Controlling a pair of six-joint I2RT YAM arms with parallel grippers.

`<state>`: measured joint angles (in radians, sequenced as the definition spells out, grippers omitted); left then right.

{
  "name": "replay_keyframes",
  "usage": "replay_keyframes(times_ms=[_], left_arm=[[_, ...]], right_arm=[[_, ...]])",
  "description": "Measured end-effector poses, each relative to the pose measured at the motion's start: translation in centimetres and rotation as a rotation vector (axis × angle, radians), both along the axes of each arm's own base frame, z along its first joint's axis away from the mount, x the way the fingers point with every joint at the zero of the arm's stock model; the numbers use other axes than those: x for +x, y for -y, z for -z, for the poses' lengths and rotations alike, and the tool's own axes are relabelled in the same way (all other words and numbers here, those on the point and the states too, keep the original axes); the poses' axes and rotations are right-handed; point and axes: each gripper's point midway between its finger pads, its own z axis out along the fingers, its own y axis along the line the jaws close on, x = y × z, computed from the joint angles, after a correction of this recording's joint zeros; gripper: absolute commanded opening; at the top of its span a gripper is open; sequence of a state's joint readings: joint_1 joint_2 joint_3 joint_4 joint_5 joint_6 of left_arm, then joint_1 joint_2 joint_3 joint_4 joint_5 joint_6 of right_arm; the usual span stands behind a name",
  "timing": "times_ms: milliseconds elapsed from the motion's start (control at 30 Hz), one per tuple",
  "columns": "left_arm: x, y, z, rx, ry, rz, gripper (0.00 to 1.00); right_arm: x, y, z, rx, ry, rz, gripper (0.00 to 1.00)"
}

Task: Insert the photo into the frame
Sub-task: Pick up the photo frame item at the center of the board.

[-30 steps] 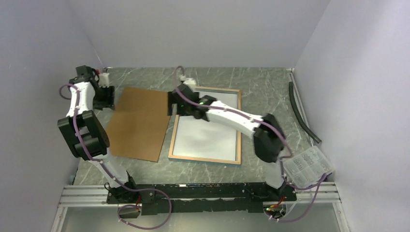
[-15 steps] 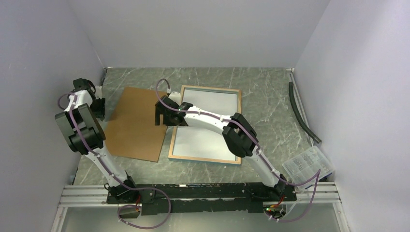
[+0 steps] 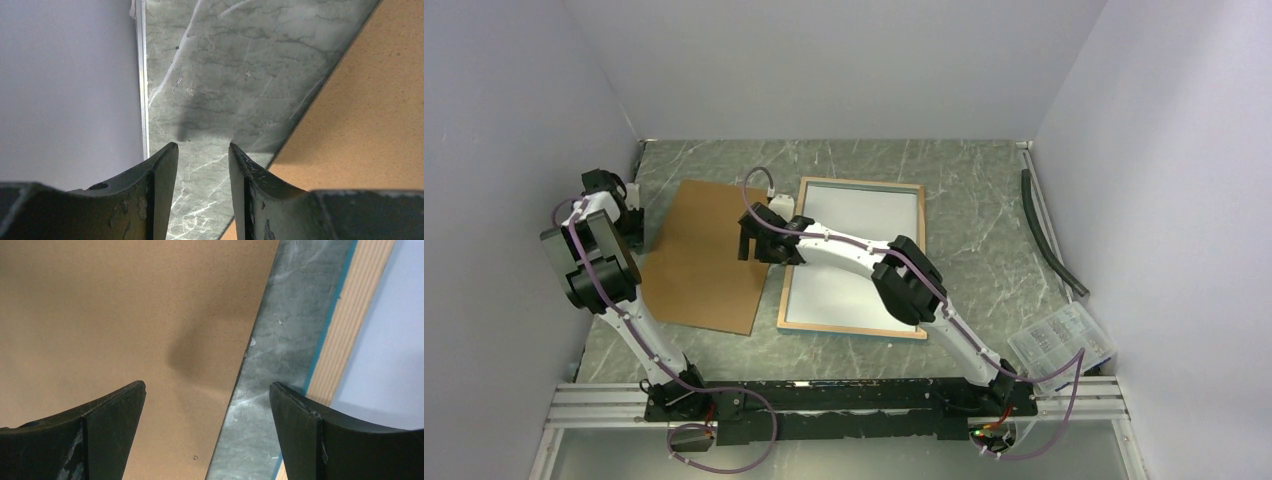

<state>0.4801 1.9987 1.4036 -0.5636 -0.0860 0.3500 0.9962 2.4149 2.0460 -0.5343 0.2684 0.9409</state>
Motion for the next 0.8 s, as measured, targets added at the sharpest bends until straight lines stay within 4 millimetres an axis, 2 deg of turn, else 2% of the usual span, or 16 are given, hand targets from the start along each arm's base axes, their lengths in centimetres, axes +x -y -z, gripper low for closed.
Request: replay_keyframes(times_ms=[67,367,600,800], left_arm=[[0.1,0.2,0.1,-0.005,0.002,0.004,0.47],[0.1,0.6,0.2,0.001,0.006,0.019,0.43],[0.7,2.5,0.5,-0.011,0.005,0.068,0.28],[0.8,3.1,0.8,-0.04,-0.006,0.092,0.22]], right_arm=[[0.1,-0.1,0.6,-0.004,-0.004,0.005,1.0],[0.3,-1.1,0.4,0.035,-0.017,0.013,1.0],[0.6,-3.0,-0.2,0.175,-0.072,0.003,1.0],[1.0,-2.9,-0.7,0.296,-0.133,0.023,1.0]])
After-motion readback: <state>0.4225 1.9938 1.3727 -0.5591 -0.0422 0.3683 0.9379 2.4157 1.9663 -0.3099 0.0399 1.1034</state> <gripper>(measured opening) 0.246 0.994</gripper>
